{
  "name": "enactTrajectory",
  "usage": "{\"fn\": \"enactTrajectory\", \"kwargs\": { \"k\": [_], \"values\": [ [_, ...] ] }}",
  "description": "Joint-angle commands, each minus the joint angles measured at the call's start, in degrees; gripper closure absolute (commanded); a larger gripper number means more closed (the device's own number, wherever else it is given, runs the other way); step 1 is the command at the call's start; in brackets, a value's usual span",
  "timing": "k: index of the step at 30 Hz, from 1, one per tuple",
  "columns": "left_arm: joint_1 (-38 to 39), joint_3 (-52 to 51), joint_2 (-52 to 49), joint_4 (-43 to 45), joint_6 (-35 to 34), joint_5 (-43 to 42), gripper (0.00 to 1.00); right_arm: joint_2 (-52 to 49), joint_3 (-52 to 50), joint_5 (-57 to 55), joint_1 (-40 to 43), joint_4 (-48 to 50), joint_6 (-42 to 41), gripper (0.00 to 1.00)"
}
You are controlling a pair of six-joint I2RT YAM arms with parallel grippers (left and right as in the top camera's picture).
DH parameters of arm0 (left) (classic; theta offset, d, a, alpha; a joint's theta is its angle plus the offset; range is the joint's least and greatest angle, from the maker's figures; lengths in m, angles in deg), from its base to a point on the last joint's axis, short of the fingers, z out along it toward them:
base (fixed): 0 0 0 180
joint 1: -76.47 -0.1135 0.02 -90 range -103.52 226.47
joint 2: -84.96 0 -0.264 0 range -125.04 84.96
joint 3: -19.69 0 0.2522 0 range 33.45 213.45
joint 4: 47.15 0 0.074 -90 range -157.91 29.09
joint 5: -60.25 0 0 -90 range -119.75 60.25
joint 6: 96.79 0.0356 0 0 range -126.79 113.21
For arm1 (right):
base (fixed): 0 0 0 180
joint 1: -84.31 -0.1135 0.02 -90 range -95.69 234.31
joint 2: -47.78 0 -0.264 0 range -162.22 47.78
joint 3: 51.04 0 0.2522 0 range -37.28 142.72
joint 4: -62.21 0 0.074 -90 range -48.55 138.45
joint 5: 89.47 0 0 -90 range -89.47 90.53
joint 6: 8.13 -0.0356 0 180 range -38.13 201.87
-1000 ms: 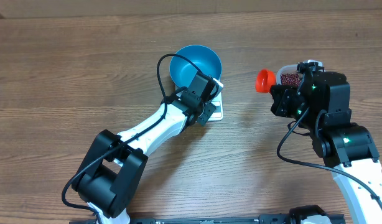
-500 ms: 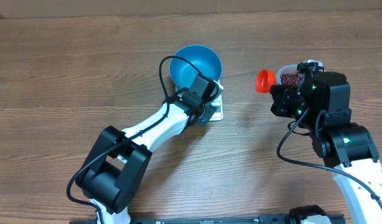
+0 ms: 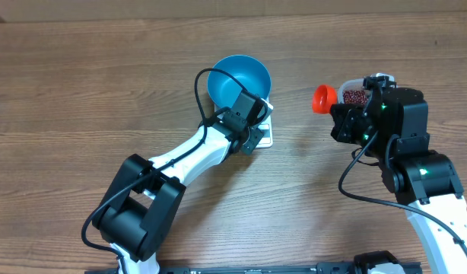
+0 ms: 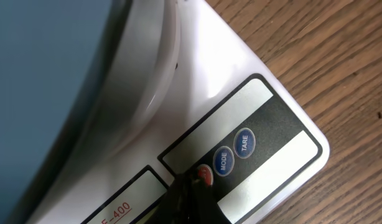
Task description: Scoop item into bowl and weigh 150g on scale
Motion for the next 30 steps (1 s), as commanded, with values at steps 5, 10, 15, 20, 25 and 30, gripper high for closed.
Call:
{"fn": "enactTrajectory", "kwargs": {
  "k": [5,10,15,20,25,30],
  "values": [
    [0.2,-0.2,-0.5,0.2,1.2,-1.6,0.96,0.2,1.8,0.3,-0.3,0.1,0.4,0.96],
    [0.2,-0.2,-0.5,0.2,0.6,-1.6,0.96,0.2,1.8,0.3,-0.3,0.1,0.4,0.96],
    [0.2,-0.2,-0.5,0.0,0.6,-1.6,0.96,0.2,1.8,0.3,-0.3,0.1,0.4,0.96],
    [0.2,-0.2,-0.5,0.0,0.6,-1.6,0.96,0.2,1.8,0.3,-0.3,0.1,0.4,0.96],
    [0.2,-0.2,-0.5,-0.3,0.6,-1.6,0.96,0.2,1.8,0.3,-0.3,-0.2,0.4,0.96],
    [0.2,-0.2,-0.5,-0.4,0.6,-1.6,0.96,0.2,1.8,0.2,-0.3,-0.1,0.4,0.96]
  ]
}}
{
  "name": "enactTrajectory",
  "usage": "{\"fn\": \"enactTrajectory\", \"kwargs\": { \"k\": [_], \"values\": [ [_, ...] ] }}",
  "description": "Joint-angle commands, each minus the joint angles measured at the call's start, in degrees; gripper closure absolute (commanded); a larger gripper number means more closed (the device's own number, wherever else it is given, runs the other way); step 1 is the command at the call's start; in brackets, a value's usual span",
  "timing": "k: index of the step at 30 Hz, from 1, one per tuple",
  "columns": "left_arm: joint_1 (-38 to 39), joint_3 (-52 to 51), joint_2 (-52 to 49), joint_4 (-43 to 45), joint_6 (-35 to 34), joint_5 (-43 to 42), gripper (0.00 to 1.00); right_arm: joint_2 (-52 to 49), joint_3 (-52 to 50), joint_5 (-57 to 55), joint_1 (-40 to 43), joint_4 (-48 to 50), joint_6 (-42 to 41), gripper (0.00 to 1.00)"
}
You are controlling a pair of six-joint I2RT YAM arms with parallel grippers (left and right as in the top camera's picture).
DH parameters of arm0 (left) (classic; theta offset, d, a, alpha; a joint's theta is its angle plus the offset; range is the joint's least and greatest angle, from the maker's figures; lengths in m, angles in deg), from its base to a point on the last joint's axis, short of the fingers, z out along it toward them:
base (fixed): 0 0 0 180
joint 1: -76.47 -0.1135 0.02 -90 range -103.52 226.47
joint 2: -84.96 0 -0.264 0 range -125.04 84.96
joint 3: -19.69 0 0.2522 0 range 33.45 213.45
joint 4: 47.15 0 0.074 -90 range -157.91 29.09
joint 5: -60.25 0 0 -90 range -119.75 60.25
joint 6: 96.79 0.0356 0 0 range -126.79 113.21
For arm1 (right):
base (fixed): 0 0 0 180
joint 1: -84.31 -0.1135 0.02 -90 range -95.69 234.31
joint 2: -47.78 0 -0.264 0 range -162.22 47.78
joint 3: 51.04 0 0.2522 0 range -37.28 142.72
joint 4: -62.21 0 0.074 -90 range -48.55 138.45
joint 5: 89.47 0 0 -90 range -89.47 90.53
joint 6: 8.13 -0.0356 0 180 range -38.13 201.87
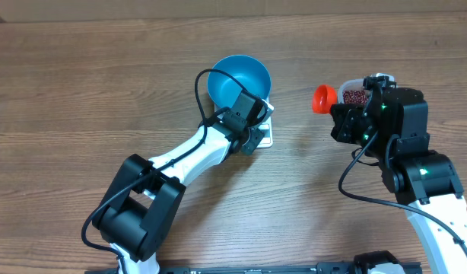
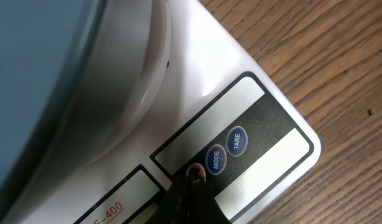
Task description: Scoop item into bowl and weigh 150g on scale
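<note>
A blue bowl (image 1: pixel 239 78) stands on the white scale (image 1: pixel 265 135), seen close in the left wrist view as the scale (image 2: pixel 241 74) under the bowl (image 2: pixel 41 74). My left gripper (image 2: pixel 194 175) is shut, its tip resting on the red button beside the MODE (image 2: pixel 216 159) and TARE (image 2: pixel 237 141) buttons. In the overhead view it sits over the scale's near edge as left gripper (image 1: pixel 249 137). My right gripper (image 1: pixel 354 116) holds a clear jar of dark red grains (image 1: pixel 354 94) with a red-orange funnel mouth (image 1: pixel 323 98), lying sideways to the right of the bowl.
The wooden table (image 1: pixel 81 91) stretches around both arms. Black cables loop over the left arm near the bowl and down beside the right arm.
The left wrist view has shifted slightly: the scale's buttons sit a little further left and up in frame, and the fingertip covers more of the red button. The right arm and jar are unchanged.
</note>
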Motion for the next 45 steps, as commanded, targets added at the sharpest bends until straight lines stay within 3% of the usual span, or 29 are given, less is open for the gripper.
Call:
{"fn": "enactTrajectory", "kwargs": {
  "k": [1,45],
  "values": [
    [0.2,-0.2,-0.5,-0.2,0.6,-0.5,0.96,0.2,1.8,0.2,-0.3,-0.1,0.4,0.96],
    [0.1,-0.2,-0.5,-1.3,0.7,-0.5,0.96,0.2,1.8,0.2,-0.3,-0.1,0.4,0.96]
  ]
}}
